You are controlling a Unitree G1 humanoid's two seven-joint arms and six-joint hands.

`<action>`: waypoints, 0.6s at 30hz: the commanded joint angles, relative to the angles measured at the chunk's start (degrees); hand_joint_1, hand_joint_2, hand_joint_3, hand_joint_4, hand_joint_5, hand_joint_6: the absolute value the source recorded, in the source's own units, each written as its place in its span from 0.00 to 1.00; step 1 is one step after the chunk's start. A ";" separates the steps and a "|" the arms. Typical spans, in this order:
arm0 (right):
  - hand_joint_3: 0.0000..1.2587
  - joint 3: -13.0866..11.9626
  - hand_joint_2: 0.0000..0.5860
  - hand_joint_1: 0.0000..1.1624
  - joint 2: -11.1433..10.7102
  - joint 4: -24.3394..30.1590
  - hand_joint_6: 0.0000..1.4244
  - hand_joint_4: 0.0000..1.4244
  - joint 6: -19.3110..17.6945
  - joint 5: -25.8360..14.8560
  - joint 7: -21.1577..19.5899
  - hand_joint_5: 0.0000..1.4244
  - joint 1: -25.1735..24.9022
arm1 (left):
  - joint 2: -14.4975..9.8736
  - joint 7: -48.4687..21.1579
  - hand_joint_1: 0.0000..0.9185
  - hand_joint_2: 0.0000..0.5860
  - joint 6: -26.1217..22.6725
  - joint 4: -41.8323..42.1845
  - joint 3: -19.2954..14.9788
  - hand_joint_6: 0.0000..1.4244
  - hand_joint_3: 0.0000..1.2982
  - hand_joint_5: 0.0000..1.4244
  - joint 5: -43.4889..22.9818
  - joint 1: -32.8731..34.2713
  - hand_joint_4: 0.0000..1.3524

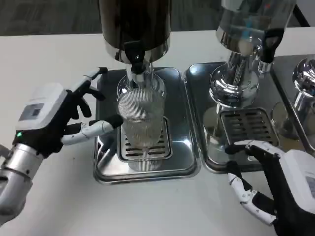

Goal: Grasp the cup under the faucet to collect the drink, then remove the cup.

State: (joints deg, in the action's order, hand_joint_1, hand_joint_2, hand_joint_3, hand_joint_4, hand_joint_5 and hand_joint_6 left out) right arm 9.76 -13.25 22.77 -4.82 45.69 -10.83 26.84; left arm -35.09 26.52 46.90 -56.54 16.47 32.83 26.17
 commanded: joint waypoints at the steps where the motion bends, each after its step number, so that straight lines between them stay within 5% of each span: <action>1: 0.37 -0.08 0.76 0.37 -0.07 -0.20 0.29 0.23 -0.23 -0.51 -0.18 0.25 0.16 | -3.82 -7.16 0.00 0.12 5.47 3.72 -5.27 0.54 0.14 0.38 -8.60 -3.77 0.21; 8: 0.37 0.47 0.76 0.37 -0.07 -1.11 0.28 0.23 -0.61 -0.71 -0.20 0.25 -1.13 | -6.32 -28.89 0.00 0.13 10.10 9.40 -13.66 0.45 0.19 0.27 -31.56 -5.97 0.17; 13: 0.37 0.79 0.77 0.37 -0.11 -1.99 0.27 0.23 -0.69 -0.96 -0.32 0.25 -2.15 | -5.74 -52.17 0.00 0.13 2.72 15.27 -20.05 0.36 0.24 0.26 -53.05 -4.66 0.22; 18: 0.37 0.98 0.77 0.38 -0.08 -2.75 0.27 0.24 -0.85 -1.20 -0.53 0.25 -2.82 | -4.93 -70.16 0.00 0.12 -9.18 19.62 -24.78 0.27 0.28 0.25 -65.79 -1.20 0.23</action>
State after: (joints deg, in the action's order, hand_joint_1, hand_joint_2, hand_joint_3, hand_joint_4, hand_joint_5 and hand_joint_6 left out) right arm 10.55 -13.28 20.55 -4.95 44.93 -10.84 24.72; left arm -40.46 -35.09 43.88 -39.62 -5.99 -27.44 21.80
